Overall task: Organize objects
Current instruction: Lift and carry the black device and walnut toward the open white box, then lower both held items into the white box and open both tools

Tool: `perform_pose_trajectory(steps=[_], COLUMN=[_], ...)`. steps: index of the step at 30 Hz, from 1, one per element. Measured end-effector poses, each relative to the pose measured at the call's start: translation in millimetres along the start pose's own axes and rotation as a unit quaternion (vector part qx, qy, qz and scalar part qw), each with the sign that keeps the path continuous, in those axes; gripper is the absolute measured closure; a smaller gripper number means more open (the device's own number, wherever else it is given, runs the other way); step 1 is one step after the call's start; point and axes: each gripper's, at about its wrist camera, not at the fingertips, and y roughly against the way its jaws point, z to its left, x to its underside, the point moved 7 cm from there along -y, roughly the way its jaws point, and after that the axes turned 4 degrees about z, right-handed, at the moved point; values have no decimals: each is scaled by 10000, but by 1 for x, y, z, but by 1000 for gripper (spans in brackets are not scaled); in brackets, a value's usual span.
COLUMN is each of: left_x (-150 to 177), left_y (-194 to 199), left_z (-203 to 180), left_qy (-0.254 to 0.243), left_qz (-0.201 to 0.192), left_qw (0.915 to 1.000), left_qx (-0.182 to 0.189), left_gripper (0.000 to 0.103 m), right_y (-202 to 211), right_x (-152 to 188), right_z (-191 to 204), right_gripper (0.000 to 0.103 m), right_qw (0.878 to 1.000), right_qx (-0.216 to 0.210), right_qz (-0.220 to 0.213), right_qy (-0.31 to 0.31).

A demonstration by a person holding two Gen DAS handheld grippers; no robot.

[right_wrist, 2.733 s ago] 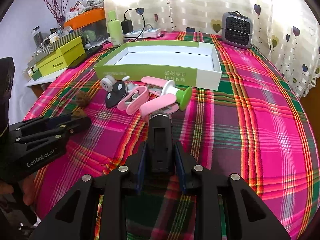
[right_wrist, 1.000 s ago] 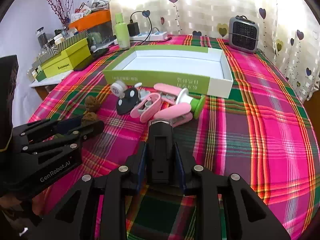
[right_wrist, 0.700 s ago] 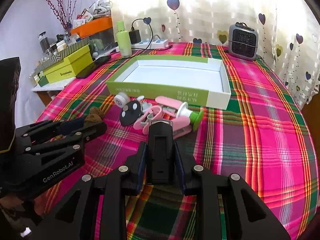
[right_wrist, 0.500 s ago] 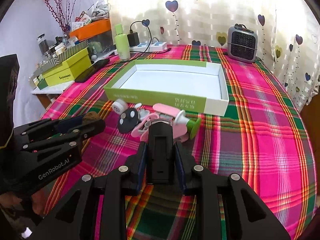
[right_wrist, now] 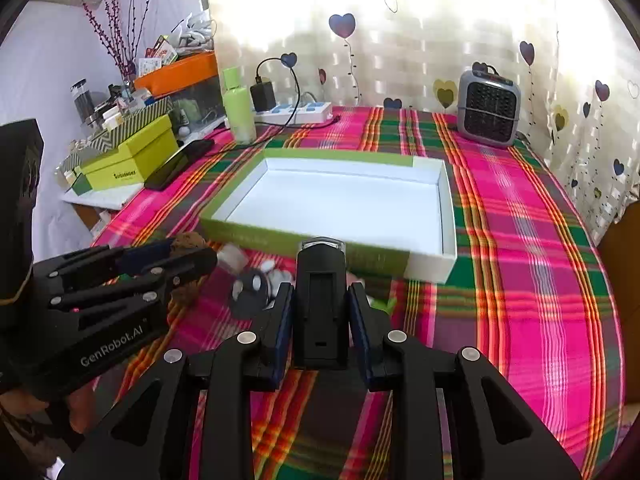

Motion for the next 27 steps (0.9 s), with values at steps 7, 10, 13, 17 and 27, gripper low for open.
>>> perform_pose_trajectory(steps=[7, 10, 13, 17, 27], left_x=[-13, -22, -33, -44, -77], left_y=[-9, -14, -20, -34, -64], left_z=[5, 8, 10, 12, 17], left_qy=[79, 100, 110, 91, 17], left_qz=[2, -4, -13, 107, 178], left_qw=[10000, 9999, 9999, 9999, 9997], left_qx=[18, -19, -48, -10, -145], left_gripper=[74, 74, 74, 74, 74], right_y=[-9, -15, -22, -31, -69], right_x=[-17, -23, -33, -46, -75], right_z=[-5, -9, -15, -20, -31], right_gripper=[75, 75, 75, 75, 75], right_qw=[10000, 10000, 9998, 9998, 9992], right_qx=[-44, -31, -114, -107, -84], right_qz=[8, 40, 99, 143, 371], right_qy=[-39, -37, -97, -81, -158])
